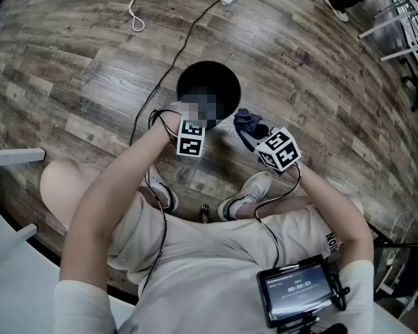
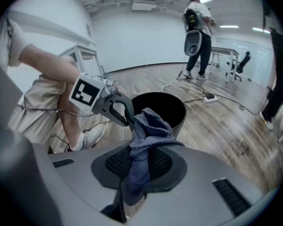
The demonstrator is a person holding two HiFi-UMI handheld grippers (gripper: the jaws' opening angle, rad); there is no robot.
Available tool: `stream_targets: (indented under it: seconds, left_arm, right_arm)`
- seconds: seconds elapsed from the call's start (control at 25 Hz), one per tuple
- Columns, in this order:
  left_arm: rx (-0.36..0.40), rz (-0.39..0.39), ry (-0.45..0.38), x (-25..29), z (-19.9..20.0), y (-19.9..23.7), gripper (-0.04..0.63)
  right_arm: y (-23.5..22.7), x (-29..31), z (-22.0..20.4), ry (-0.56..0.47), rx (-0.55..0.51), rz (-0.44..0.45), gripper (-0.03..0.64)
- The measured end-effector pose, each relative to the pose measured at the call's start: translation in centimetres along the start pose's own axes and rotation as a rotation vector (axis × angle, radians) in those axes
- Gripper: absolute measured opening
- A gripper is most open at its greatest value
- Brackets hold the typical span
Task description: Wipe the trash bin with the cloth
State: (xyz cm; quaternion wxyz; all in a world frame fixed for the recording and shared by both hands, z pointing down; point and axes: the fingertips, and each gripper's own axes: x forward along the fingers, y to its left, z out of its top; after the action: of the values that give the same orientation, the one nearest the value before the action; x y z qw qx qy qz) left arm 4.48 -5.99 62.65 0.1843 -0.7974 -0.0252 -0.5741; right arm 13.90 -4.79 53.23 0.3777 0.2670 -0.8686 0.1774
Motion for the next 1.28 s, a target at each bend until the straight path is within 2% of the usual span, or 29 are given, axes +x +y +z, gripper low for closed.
stream_targets:
  seconds: [0.16, 0.28, 0.6, 0.8, 1.16, 1.28]
  left_arm:
    - [0.04, -0.002, 0.002, -0.1, 0.2, -0.1, 0.077]
    - [0.087, 0.012, 0.0, 0.0, 0.2, -0.5, 0.071]
    - [0.097, -0.018, -0.013, 0.0, 0.4, -0.8, 0.063]
    - [0.106, -0.025, -0.022, -0.1, 0.3, -0.8, 0.063]
    - [0.112, -0.026, -0.034, 0.0, 0.3, -0.8, 0.063]
    - [0.118, -0.026, -0.044, -0.1, 0.3, -0.8, 0.063]
  right_arm:
    - [-0.4, 2.9, -1.8, 0.104, -0.177, 0.023, 0.064]
    - [-0.3, 5.2, -3.1, 0.15, -0.245, 0.037, 0.064]
    - [-0.9, 9.0, -4.2, 0.219, -0.275, 0.037, 0.064]
    - [-1.7, 12.3, -7.0, 0.276, -0.287, 0.044, 0.064]
    - [-3.0, 19.1, -12.9, 0.348, -0.275, 0.001, 0.064]
    - [-3.4, 21.4, -14.7, 0.408, -0.311, -0.017, 0.064]
